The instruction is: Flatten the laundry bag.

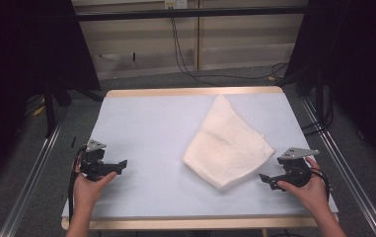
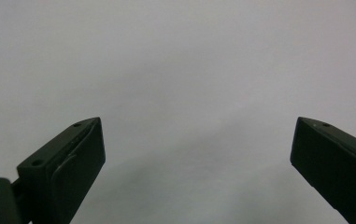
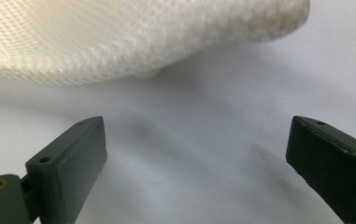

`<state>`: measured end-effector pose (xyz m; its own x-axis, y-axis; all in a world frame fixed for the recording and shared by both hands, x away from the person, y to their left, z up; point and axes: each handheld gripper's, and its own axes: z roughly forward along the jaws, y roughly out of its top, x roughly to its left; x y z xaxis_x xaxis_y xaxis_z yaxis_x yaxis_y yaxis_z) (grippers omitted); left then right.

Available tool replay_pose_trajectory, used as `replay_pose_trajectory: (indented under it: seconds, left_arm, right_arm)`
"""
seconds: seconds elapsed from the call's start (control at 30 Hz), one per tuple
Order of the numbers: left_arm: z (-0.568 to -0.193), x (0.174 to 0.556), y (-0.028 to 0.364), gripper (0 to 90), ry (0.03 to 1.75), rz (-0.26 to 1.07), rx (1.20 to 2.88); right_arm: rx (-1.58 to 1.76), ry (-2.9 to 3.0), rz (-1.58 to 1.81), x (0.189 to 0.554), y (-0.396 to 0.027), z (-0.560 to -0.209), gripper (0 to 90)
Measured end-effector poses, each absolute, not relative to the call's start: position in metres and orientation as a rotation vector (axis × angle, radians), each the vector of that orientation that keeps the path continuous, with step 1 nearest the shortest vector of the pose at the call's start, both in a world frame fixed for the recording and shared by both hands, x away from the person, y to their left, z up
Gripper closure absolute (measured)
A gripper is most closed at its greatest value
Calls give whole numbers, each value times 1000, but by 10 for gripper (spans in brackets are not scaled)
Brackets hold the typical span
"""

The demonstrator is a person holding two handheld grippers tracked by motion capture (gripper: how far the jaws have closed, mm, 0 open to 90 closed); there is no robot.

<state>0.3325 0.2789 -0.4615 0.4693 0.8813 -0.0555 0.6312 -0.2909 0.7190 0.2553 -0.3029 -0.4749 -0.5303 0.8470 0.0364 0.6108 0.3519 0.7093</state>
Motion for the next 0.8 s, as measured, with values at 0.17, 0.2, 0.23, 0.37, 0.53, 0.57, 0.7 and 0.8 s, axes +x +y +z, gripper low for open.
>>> replay_pose_trajectory:
  seconds: [0.17, 0.2, 0.23, 0.37, 0.53, 0.57, 0.7, 0.8]
  left_arm:
    - [-452, 331, 269, 33, 1217, 430, 2016]
    - [-451, 331, 268, 34, 1209, 429, 2027]
    - [-450, 331, 266, 34, 1203, 425, 2018]
    - [-447, 331, 261, 34, 1178, 418, 2049]
    - [-447, 331, 253, 38, 1158, 405, 2063]
    - [-447, 331, 250, 41, 1157, 406, 2059]
    - [-448, 330, 246, 41, 1150, 400, 2072]
    - [-448, 330, 245, 45, 1144, 400, 2070]
  right_arm:
    - [1283, 2266, 1003, 254, -303, -471, 62]
    - [1283, 2265, 1010, 253, -303, -471, 66]
    - [1286, 2266, 1018, 253, -304, -471, 70]
    - [1292, 2268, 1031, 251, -305, -470, 88]
    - [1288, 2272, 1037, 250, -304, -468, 147]
    - [1273, 2282, 1043, 251, -303, -468, 164]
    - [1265, 2311, 1053, 251, -301, -468, 235]
    - [1230, 2335, 1056, 253, -297, -468, 330]
